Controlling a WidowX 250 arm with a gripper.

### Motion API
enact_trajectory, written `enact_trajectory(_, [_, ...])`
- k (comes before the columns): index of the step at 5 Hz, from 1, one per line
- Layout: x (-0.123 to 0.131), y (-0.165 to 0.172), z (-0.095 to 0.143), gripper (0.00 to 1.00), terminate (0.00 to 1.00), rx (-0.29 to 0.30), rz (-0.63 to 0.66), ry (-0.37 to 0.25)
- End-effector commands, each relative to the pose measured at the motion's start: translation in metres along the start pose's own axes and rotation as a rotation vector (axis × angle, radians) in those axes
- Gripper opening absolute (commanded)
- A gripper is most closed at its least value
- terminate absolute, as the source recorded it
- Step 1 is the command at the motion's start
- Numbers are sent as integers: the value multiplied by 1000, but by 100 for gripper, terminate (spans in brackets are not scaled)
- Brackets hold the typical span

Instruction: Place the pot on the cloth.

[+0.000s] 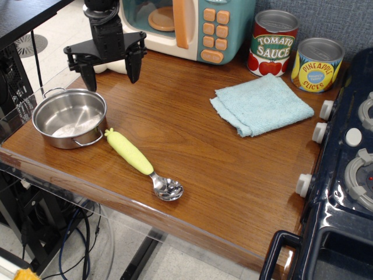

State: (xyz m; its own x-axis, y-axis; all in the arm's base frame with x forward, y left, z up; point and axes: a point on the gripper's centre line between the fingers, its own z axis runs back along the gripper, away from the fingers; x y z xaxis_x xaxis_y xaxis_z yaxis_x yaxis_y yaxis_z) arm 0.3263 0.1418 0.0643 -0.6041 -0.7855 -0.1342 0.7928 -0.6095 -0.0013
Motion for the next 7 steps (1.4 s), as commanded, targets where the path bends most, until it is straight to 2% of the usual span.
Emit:
enact_trajectory(1, [2, -26, -4, 100, 0, -102, 41, -43])
enact_trajectory(3, [8, -21, -28, 100, 0, -137, 14, -96])
enact_trajectory(4, [8, -20, -28, 0, 0, -127, 10, -72])
enact_trajectory(6, [-1, -26, -10, 0, 0, -93, 43, -24])
enact_trajectory(7, [-7, -28, -6, 0, 0, -135, 52, -1])
